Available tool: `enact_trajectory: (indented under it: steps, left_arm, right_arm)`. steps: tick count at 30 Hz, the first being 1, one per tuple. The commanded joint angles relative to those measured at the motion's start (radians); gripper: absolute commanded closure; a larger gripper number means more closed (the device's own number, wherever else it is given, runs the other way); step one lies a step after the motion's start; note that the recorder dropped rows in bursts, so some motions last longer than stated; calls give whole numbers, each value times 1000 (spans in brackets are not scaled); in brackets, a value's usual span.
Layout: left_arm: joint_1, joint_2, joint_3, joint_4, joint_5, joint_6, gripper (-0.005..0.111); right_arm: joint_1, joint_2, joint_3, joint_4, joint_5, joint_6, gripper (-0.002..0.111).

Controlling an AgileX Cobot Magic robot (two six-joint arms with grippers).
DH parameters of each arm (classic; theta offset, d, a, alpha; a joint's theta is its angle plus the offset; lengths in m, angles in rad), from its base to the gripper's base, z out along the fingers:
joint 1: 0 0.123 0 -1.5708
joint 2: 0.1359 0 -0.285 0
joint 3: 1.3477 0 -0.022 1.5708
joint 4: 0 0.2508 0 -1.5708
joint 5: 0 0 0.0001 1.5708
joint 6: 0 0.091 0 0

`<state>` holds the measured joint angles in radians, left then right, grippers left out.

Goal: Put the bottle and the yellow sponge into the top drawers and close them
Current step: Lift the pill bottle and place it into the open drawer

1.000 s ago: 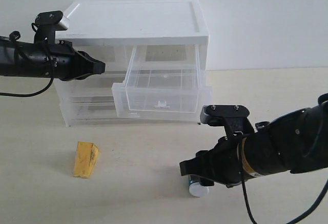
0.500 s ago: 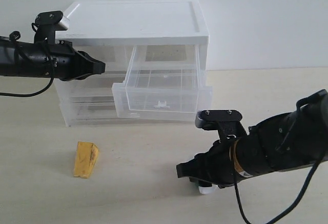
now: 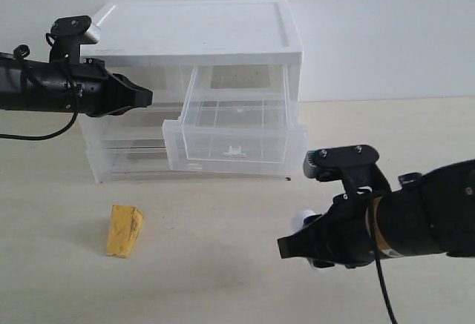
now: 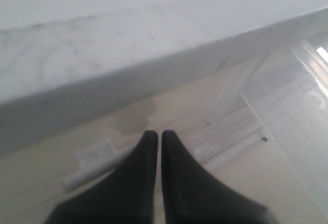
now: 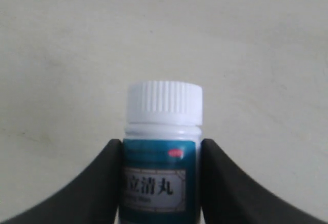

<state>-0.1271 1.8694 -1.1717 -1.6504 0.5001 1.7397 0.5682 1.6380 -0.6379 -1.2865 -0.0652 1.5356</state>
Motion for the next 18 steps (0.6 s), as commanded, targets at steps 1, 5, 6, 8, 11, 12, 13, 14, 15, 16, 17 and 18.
enact_trajectory:
  steps: [1, 5, 6, 8, 11, 12, 13, 14, 15, 16, 17, 18]
  left_arm:
    - [13, 8, -21, -57, -86, 6, 103]
    - [13, 8, -21, -55, -86, 6, 103]
    - [13, 8, -21, -55, -86, 6, 103]
    - [13, 8, -21, -55, -86, 6, 103]
    - [13, 8, -21, -55, -86, 6, 103]
    - [13, 8, -21, -55, -86, 6, 103]
    - [13, 8, -21, -55, -86, 6, 103]
    - [13, 8, -21, -55, -86, 6, 103]
    - [13, 8, -21, -55, -86, 6, 103]
    - [13, 8, -21, -55, -84, 6, 103]
    - [13, 8, -21, -55, -84, 6, 103]
    - [13, 8, -21, -55, -84, 6, 103]
  right_arm:
    - [0, -142, 25, -10, 34, -21, 108]
    - [0, -265, 33, -10, 79, -28, 108]
    - [0, -290, 33, -10, 84, -28, 108]
    - [0, -332, 33, -10, 65, -39, 108]
    - [0, -385, 33, -10, -28, -40, 108]
    - [0, -399, 31, -10, -57, -40, 108]
    - [0, -410, 23, -10, -83, -40, 108]
    - [0, -415, 11, -18, -99, -31, 108]
    - [0, -417, -4, -24, -107, -27, 108]
    - [0, -417, -22, -26, -109, -25, 108]
    - [0, -417, -38, -26, -109, -25, 108]
    - [0, -417, -60, -26, -109, -25, 108]
